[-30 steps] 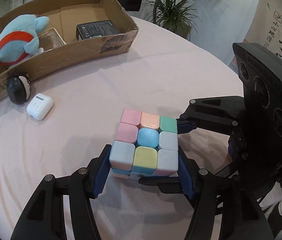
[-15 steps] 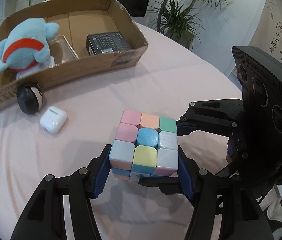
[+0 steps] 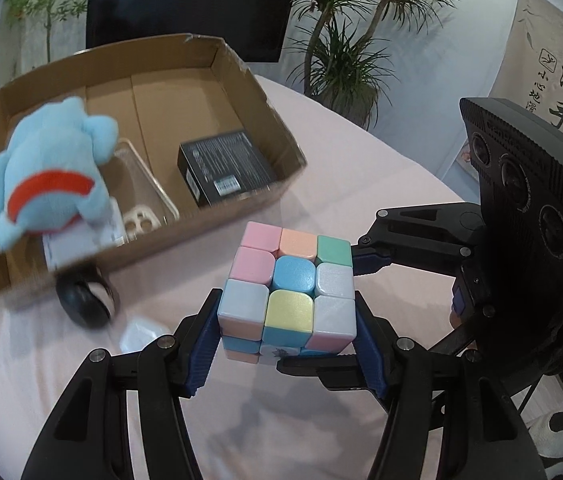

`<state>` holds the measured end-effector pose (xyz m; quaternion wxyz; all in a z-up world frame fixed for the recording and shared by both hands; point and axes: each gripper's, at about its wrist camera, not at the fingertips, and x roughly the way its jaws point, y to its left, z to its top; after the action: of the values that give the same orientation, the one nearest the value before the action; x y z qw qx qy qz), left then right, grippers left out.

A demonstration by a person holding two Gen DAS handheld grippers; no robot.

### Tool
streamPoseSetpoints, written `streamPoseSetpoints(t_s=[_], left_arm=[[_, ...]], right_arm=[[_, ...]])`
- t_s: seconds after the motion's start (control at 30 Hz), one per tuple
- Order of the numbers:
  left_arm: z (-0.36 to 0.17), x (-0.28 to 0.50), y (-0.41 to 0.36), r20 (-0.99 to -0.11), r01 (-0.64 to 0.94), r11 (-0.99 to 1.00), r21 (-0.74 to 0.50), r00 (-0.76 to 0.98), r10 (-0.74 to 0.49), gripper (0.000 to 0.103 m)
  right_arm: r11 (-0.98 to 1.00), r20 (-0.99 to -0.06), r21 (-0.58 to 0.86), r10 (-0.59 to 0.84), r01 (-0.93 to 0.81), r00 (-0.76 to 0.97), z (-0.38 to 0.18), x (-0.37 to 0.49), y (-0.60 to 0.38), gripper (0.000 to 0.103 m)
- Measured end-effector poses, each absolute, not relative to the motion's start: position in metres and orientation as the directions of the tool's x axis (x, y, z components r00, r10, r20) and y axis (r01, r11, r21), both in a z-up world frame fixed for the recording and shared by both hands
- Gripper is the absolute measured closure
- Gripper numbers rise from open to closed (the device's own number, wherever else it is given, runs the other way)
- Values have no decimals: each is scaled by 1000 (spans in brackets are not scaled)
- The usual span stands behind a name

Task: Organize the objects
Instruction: 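Carry the cube with the left tool into the box and release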

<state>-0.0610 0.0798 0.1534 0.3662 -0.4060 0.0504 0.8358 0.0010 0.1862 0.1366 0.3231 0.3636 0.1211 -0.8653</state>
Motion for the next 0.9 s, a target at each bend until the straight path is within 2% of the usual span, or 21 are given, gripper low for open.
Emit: streamPoseSetpoints(t_s=[0.5,0.9], left_arm=[[192,-159,91,-703,-674,-720,-165,-432,565,43],[183,-233,93,-732,-644,-743,-180,-417,539,41]], right_arm=[[-796,-682,-2,-442,606,-583,171,-93,191,49],[-813,-708,-14,-403,582,-580,172,-157,187,49]])
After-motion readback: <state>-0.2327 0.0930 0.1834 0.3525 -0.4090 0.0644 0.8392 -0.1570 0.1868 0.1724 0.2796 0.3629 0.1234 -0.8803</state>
